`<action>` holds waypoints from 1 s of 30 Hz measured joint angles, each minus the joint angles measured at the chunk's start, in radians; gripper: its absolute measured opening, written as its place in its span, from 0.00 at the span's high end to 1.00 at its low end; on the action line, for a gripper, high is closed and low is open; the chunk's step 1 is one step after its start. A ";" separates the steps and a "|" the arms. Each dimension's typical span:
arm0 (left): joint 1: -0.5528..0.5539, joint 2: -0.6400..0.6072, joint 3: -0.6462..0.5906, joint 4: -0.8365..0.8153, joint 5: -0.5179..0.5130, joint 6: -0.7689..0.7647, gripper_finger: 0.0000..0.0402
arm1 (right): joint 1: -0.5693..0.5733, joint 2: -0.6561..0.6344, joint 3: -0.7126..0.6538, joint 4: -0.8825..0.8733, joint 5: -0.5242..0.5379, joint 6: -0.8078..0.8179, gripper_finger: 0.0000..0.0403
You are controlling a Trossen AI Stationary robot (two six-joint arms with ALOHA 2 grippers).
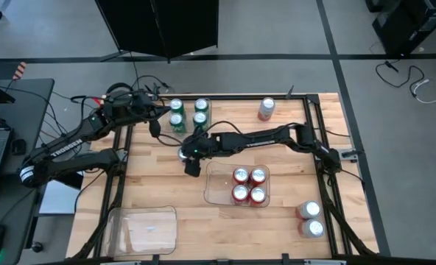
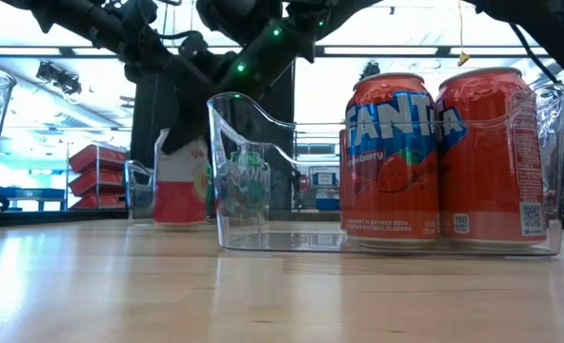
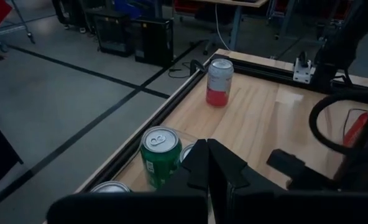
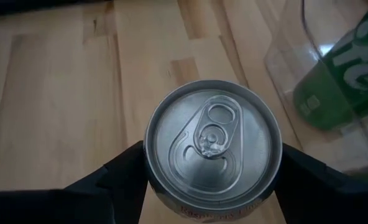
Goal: Sort soda cans
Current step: Move the pink white soda can from top right to top left
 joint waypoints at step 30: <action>-0.002 0.001 0.000 -0.028 0.009 0.000 1.00 | -0.007 -0.045 -0.002 -0.031 0.025 -0.059 0.04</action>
